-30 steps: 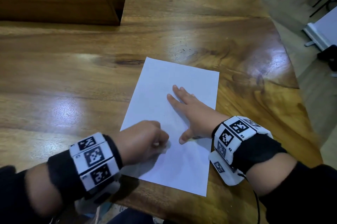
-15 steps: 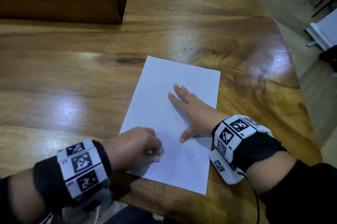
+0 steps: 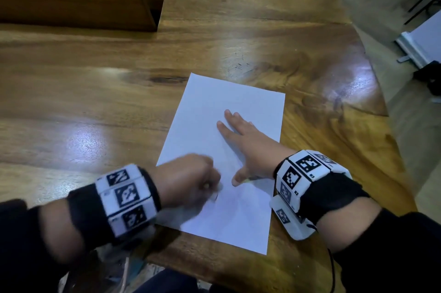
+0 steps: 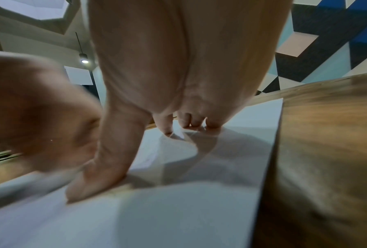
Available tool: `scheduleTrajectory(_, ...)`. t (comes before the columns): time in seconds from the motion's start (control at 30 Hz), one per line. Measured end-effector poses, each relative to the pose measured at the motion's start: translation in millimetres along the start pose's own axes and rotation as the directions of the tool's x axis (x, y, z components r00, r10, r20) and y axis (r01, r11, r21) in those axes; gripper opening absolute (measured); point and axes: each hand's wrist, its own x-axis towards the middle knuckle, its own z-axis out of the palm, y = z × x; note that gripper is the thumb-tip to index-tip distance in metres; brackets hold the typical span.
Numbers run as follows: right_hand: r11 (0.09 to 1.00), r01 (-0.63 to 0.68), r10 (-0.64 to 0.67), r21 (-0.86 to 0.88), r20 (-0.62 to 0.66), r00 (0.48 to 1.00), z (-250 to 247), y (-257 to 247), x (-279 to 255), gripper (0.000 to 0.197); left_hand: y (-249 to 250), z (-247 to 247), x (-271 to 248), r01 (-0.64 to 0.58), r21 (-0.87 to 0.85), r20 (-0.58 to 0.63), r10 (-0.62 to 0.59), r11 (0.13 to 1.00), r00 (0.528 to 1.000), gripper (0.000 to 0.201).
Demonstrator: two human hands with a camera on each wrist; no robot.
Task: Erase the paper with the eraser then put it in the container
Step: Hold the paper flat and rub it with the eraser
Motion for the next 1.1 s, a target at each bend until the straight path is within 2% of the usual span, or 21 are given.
scheduleTrajectory(0.07, 1.000, 0.001, -0.001, 0.002, -0.002, 1.000, 0.4, 0.4, 0.3, 0.123, -4.2, -15.6, 23.2, 0.080, 0.042, -0.132, -0.074, 0.996, 0.988, 0.015)
scheduleTrajectory(0.13, 1.000, 0.000, 0.000, 0.011, 0.000, 1.000, 0.1, 0.4, 0.9, 0.123, -7.4, -18.2, 31.7, 0.115, 0.044, -0.187, -0.105, 0.992, 0.977, 0.010)
scheduleTrajectory(0.27, 1.000, -0.001, 0.001, 0.007, 0.000, 1.000, 0.4, 1.2, -0.2, 0.123, 1.0, 11.7, -7.9, -0.022, -0.067, -0.056, 0.018, 0.997, 0.998, 0.023)
scheduleTrajectory(0.33, 1.000, -0.004, 0.004, 0.000, 0.004, 1.000, -0.1, 0.6, -0.6, 0.122, 2.0, 22.9, -19.3, -0.005, -0.056, 0.011, 0.005, 0.998, 1.000, 0.013)
scheduleTrajectory(0.4, 0.999, -0.014, 0.014, -0.044, 0.007, 1.000, -0.6, 0.1, -0.4, 0.123, 2.0, 20.9, -17.4, 0.002, -0.044, 0.015, -0.001, 0.999, 1.000, 0.006)
scheduleTrajectory(0.47, 0.993, -0.070, 0.069, -0.093, -0.010, 0.998, 0.0, -0.2, -2.1, 0.124, 3.0, 14.2, -14.5, 0.047, -0.106, 0.040, -0.043, 0.993, 0.998, 0.002)
scheduleTrajectory(0.57, 0.976, -0.196, 0.192, -0.094, -0.050, 0.980, 3.3, 1.6, -10.6, 0.125, 1.2, 6.4, -16.7, 0.108, -0.232, 0.076, -0.093, 0.967, 0.993, 0.008)
scheduleTrajectory(0.63, 0.971, -0.236, 0.234, -0.047, -0.040, 0.971, 5.4, 4.2, -18.4, 0.127, -0.3, 3.3, -18.8, 0.127, -0.276, 0.080, -0.109, 0.953, 0.991, 0.011)
scheduleTrajectory(0.83, 0.977, -0.203, 0.203, -0.063, -0.005, 0.979, 10.0, 3.8, -17.8, 0.131, -4.0, -3.0, -22.5, 0.176, -0.266, 0.110, -0.151, 0.948, 0.982, 0.016)
scheduleTrajectory(0.97, 0.972, -0.213, 0.213, -0.104, -0.015, 0.977, 13.8, -2.0, -10.0, 0.134, -6.4, -16.4, -19.7, 0.223, -0.226, 0.177, -0.186, 0.948, 0.967, 0.010)
scheduleTrajectory(1.0, 0.970, -0.218, 0.218, -0.113, -0.012, 0.976, 14.1, -2.4, -9.5, 0.135, -6.5, -20.6, -13.8, 0.229, -0.196, 0.150, -0.202, 0.954, 0.968, 0.009)
scheduleTrajectory(1.1, 0.964, -0.222, 0.224, -0.144, -0.005, 0.975, 13.2, -3.4, -10.2, 0.136, -4.9, -30.9, 19.9, 0.234, -0.081, -0.075, -0.240, 0.969, 0.968, 0.011)
